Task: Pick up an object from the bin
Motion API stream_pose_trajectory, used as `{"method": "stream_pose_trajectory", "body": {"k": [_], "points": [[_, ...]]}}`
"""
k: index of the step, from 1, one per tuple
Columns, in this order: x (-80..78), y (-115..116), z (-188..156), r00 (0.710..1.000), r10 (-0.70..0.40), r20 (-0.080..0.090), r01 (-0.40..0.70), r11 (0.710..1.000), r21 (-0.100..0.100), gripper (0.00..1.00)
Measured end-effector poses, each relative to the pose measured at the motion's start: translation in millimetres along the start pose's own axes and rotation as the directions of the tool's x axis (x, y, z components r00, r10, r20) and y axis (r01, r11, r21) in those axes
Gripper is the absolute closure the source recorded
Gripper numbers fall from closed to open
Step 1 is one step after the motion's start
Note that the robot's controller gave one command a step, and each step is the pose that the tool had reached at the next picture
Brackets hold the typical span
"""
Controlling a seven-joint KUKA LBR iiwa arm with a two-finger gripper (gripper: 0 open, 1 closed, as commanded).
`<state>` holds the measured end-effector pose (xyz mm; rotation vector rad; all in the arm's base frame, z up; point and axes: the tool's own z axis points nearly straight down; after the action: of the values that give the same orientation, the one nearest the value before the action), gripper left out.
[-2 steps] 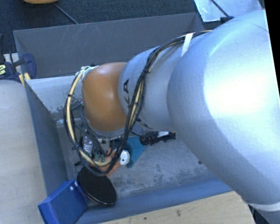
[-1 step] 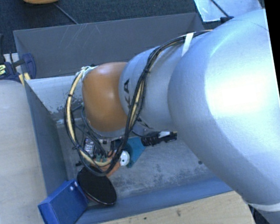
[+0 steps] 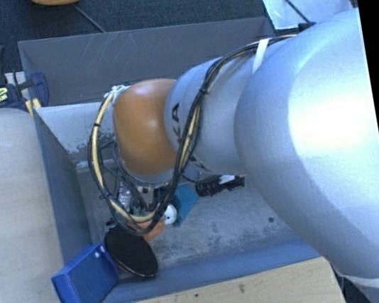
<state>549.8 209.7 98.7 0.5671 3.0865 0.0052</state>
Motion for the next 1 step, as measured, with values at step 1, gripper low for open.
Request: {"method": "stream_pose_trajectory", "body": {"k": [1], "points": [[-1.0, 0.4, -20.2, 1.000, 0.000, -0.002, 0.000, 1.000, 0.002, 1.00]]}}
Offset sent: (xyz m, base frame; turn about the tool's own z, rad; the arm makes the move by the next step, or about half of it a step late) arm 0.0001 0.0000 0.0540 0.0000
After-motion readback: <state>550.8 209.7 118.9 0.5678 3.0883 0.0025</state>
